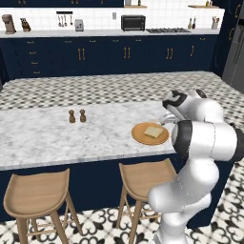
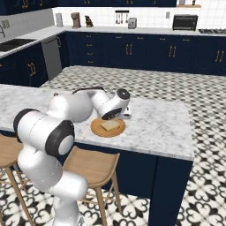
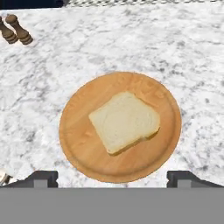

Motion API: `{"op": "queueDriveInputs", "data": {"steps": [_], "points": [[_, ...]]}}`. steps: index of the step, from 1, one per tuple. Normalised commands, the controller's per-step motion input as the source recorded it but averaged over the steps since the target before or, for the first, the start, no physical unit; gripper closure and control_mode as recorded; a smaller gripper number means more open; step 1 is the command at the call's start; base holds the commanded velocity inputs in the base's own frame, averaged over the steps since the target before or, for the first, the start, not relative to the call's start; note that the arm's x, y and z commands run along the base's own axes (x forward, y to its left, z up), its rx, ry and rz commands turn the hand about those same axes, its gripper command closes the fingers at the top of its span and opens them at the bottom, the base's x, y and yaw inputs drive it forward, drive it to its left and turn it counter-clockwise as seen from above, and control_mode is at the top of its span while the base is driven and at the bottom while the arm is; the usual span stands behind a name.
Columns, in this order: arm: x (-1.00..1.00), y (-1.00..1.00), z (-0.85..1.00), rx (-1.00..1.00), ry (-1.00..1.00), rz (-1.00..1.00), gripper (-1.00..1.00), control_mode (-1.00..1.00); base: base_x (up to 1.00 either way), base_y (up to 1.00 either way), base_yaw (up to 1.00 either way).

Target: Start the toaster. Once the lever pops up, take the bread to the plate on the dining counter.

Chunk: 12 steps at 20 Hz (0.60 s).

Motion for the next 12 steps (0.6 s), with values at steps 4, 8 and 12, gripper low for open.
{"op": "queueDriveInputs", "data": {"steps": [4, 8, 12], "points": [[-1.0, 0.65, 0.3, -0.01, 0.1, -0.33, -1.0, -1.0, 0.0, 0.0, 0.0], [-1.0, 0.41, 0.05, -0.05, 0.01, -0.35, -1.0, -1.0, 0.0, 0.0, 0.0], [-1.0, 0.29, 0.08, -0.09, 0.0, -0.27, -1.0, -1.0, 0.0, 0.0, 0.0]]}}
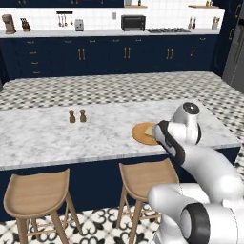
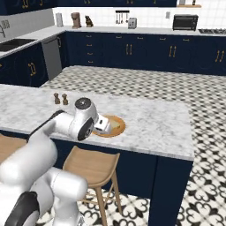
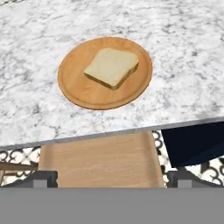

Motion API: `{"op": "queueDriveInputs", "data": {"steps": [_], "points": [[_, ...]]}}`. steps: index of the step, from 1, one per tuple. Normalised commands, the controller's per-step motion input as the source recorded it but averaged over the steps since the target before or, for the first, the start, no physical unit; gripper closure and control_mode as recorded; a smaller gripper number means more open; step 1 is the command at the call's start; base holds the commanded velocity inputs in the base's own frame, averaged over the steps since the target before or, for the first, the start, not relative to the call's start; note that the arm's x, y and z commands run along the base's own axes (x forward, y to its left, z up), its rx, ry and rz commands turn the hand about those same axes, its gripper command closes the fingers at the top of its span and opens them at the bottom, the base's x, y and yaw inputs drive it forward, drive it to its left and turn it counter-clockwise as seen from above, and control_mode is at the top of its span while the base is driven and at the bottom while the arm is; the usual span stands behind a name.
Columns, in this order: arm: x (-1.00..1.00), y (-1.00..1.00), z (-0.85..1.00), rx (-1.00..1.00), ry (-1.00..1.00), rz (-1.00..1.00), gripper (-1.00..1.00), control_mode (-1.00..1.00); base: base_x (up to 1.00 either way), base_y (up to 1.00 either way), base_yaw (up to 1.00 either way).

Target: Start the toaster. Once the lever pops up, take the bread to the plate on the dining counter.

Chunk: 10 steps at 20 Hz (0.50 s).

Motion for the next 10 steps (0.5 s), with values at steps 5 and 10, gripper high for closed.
{"op": "queueDriveInputs", "data": {"steps": [5, 10], "points": [[-1.0, 0.14, 0.28, 0.0, -0.12, -0.12, -1.0, -1.0, 0.0, 0.0, 0.0], [-1.0, 0.3, 0.4, 0.0, -0.06, 0.0, -1.0, -1.0, 0.0, 0.0, 0.0]]}}
